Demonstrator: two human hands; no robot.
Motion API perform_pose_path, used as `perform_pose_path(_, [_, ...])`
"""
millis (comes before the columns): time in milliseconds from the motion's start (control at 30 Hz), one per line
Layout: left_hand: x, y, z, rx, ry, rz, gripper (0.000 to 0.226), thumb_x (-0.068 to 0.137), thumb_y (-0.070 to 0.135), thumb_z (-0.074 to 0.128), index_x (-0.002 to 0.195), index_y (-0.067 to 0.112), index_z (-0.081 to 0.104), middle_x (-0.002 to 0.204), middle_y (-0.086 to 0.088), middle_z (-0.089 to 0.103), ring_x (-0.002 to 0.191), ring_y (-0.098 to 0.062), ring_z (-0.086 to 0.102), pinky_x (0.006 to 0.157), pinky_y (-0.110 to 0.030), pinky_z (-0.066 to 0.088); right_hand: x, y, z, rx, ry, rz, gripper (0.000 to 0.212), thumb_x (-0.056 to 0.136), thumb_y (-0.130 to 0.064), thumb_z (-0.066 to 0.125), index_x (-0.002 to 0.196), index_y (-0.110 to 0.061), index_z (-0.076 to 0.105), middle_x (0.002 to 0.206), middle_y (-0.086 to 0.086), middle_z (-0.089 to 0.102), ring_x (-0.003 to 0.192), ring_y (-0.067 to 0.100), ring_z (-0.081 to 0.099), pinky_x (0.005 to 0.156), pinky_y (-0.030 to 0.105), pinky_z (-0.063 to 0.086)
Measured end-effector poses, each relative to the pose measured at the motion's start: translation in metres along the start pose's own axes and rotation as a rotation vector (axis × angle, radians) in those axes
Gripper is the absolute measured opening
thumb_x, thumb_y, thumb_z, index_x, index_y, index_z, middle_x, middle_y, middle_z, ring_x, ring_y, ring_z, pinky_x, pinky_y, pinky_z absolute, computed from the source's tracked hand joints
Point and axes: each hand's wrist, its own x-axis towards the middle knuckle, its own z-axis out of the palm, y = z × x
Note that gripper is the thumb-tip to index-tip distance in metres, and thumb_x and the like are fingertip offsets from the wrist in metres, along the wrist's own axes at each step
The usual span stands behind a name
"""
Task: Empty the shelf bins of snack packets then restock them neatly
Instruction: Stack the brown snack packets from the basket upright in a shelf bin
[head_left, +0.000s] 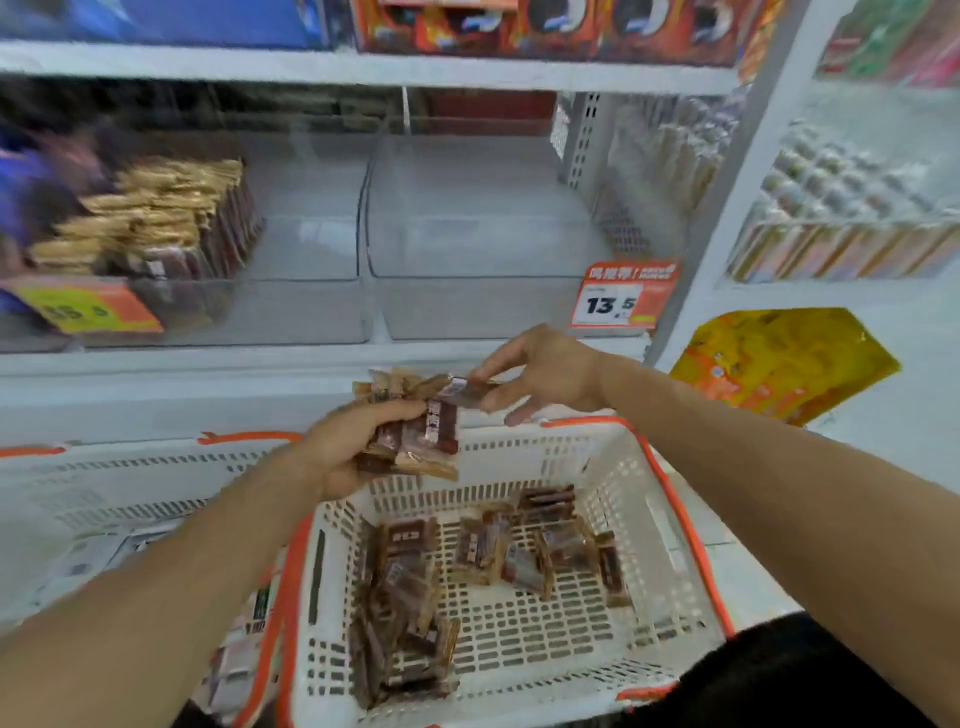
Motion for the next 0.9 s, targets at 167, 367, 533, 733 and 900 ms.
perform_pose_path(167, [-0.045, 0.092, -0.012, 0.089, -0.139, 0.134, 0.043, 0.082, 0.026, 0.07, 0.12, 0.008, 0.07, 0.103, -0.018, 0.074, 0.074, -0.027, 0.073, 0.065, -0.037, 0.061, -0.039, -0.04, -0.01, 0.043, 0.296, -0.416, 0.035, 0.072, 0.013, 0.081, 0.098, -0.011, 0.078, 0.116, 0.01, 0.071, 0.099, 0.015, 0.071, 0.088, 0.025, 0.057])
perform_pose_path(367, [-0.072, 0.077, -0.006, -0.004, -0.123, 0.193, 0.033, 0.082, 0.017, 0.067, 0.112, 0.006, 0.074, 0.111, -0.022, 0.073, 0.082, -0.033, 0.075, 0.064, -0.037, 0.062, -0.065, -0.036, 0.005, 0.065, 0.134, -0.545, 0.028, 0.086, 0.007, 0.072, 0.112, -0.004, 0.076, 0.146, -0.004, 0.051, 0.132, 0.002, 0.052, 0.102, 0.025, 0.05])
perform_pose_path(533, [-0.069, 0.087, 0.002, 0.003, -0.112, 0.335, 0.016, 0.079, 0.012, 0.07, 0.092, 0.011, 0.08, 0.095, -0.015, 0.075, 0.077, -0.024, 0.073, 0.068, -0.032, 0.061, -0.057, -0.042, 0.018, 0.201, 0.34, -0.52, 0.044, 0.062, -0.017, 0.087, 0.104, -0.011, 0.075, 0.132, -0.002, 0.063, 0.114, 0.015, 0.068, 0.092, 0.038, 0.059])
perform_pose_path(733, [-0.061, 0.083, 0.008, 0.048, -0.06, 0.366, 0.032, 0.075, 0.016, 0.073, 0.105, 0.007, 0.076, 0.101, -0.021, 0.075, 0.081, -0.028, 0.074, 0.069, -0.035, 0.061, -0.049, -0.048, 0.014, 0.408, 0.319, -0.23, 0.082, 0.05, -0.006, 0.095, 0.123, -0.012, 0.06, 0.118, 0.005, 0.071, 0.097, 0.024, 0.074, 0.089, 0.039, 0.059])
perform_pose_path(900, [-0.058, 0.079, 0.01, 0.018, 0.028, 0.334, 0.049, 0.067, 0.022, 0.079, 0.11, -0.003, 0.072, 0.11, -0.03, 0.07, 0.093, -0.039, 0.069, 0.09, -0.047, 0.054, -0.05, -0.041, 0.021, 0.691, 0.141, -0.033, 0.044, 0.075, 0.014, 0.073, 0.117, 0.007, 0.063, 0.098, 0.013, 0.076, 0.091, 0.024, 0.074, 0.083, 0.029, 0.06])
